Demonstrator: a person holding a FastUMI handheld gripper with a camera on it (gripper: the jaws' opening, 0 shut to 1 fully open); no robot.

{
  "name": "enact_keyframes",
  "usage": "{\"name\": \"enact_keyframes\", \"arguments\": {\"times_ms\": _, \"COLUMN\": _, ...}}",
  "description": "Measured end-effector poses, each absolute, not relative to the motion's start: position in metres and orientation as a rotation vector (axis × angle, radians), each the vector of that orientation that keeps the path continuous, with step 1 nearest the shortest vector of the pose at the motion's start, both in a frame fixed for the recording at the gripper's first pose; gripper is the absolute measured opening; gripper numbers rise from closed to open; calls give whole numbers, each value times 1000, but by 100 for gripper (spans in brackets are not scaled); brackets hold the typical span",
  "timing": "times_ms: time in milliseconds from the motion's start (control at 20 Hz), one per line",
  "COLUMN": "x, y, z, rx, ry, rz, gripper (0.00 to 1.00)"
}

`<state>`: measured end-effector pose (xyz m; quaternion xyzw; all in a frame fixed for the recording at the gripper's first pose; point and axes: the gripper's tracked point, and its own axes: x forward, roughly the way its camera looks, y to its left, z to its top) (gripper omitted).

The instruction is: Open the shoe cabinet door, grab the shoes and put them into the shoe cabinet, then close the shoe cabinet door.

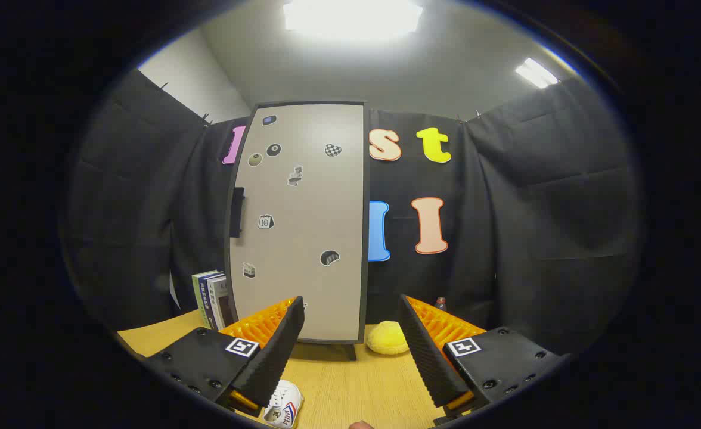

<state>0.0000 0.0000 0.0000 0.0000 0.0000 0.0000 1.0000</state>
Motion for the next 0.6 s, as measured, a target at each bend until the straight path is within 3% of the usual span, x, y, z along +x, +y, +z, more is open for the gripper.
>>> {"name": "enact_keyframes", "arguments": {"times_ms": 600, "x": 0, "y": 18, "z": 1, "rx": -4, "ry": 10, "rz": 15, "gripper": 98}}
